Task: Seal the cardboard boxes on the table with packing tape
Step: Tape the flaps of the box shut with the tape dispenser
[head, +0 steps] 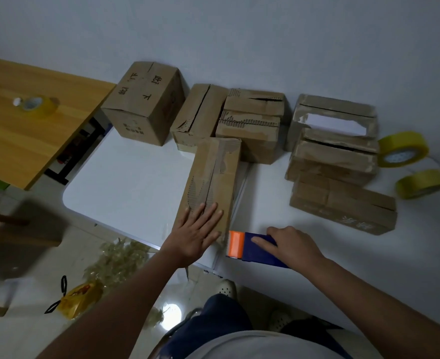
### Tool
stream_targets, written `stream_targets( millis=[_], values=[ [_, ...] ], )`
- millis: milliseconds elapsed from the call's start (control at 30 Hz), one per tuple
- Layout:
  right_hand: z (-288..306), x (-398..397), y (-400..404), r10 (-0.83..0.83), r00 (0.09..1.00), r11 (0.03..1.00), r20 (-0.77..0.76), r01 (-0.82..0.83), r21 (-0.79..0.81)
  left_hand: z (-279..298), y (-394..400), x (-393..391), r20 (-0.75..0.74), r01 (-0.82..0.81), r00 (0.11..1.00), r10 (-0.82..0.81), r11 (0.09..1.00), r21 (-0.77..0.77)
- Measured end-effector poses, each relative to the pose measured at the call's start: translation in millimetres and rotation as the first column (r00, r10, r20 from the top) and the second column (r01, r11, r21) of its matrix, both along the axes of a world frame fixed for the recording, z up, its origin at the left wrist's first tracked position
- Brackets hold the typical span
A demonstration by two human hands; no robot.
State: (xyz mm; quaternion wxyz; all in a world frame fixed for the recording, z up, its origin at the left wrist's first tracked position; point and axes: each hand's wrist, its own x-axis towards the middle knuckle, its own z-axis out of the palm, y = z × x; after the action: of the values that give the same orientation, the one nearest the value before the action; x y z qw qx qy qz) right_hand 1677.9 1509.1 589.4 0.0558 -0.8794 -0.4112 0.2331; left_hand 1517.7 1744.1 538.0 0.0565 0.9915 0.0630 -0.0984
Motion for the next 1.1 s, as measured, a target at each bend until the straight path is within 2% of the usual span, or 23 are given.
stream_targets(
  millis=[300,400,500,600,667,700,900,1000,1100],
  values=[
    [4,27,-37,-0.045,0.999,0.997,0.029,0.046,-0.061,0,-2,2,0.016,-0.023,1.0,0.023,1.0,-0.02],
    [7,30,-26,-0.033,0.999,0.997,0.022,0.034,-0.072,-1,-9,0,0.013,-0.082,0.996,0.083,0.996,-0.032],
    [13,34,-22,-0.091,0.996,0.994,-0.023,0.089,-0.063,8,-21,5,0.046,-0.165,0.985,0.166,0.986,-0.012],
    [19,34,-20,-0.095,0.989,0.993,-0.114,0.086,-0.075,17,-25,19,0.188,-0.044,0.981,0.046,0.999,-0.016],
    [23,31,-16,-0.078,0.985,0.995,-0.156,0.066,-0.08,12,-19,25,0.228,0.093,0.971,-0.078,0.994,-0.054],
    [24,30,-15,-0.073,0.985,0.995,-0.158,0.062,-0.074,8,-16,25,0.225,0.114,0.97,-0.089,0.988,-0.1],
    [24,20,0,-0.087,0.99,0.994,-0.11,0.078,-0.082,-4,-13,20,0.194,-0.016,0.978,0.071,0.963,-0.27],
    [18,16,11,-0.104,0.993,0.992,-0.051,0.1,-0.073,0,-23,20,0.187,-0.1,0.969,0.16,0.95,-0.294],
    [8,16,21,-0.142,0.988,0.988,-0.055,0.139,-0.06,2,-28,20,0.167,-0.139,0.966,0.195,0.945,-0.297]
  ],
)
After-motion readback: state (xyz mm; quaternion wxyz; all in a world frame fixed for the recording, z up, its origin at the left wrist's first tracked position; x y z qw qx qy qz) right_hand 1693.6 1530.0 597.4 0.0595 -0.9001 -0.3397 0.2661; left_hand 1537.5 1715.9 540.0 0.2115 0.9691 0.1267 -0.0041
